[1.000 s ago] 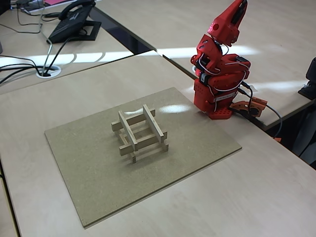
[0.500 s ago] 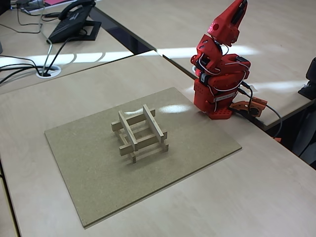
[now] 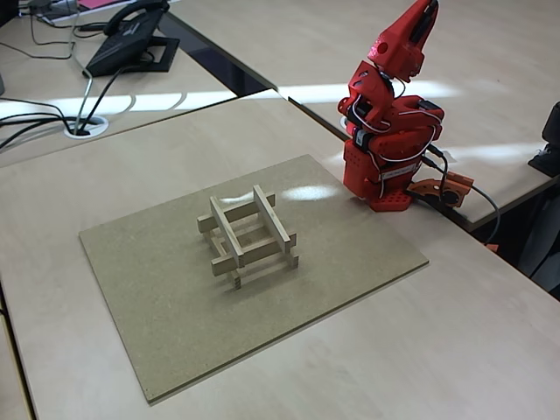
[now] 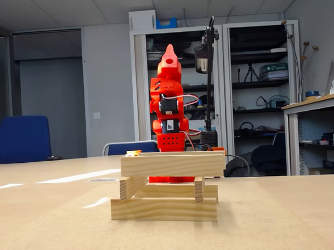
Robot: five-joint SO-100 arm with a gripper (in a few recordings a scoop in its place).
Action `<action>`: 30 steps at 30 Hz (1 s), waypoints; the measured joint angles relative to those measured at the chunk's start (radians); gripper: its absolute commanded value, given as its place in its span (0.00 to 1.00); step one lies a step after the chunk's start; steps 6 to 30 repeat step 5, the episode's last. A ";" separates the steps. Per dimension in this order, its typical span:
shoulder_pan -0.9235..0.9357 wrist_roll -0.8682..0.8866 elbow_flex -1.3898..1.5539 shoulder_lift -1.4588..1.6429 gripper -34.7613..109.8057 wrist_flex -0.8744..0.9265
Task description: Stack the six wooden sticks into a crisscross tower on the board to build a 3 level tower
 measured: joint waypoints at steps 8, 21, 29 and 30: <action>0.000 0.000 0.000 0.000 0.28 0.000; 0.000 0.000 0.000 0.000 0.28 0.000; 0.000 0.000 0.000 0.000 0.28 0.000; 0.000 0.000 0.000 0.000 0.28 0.000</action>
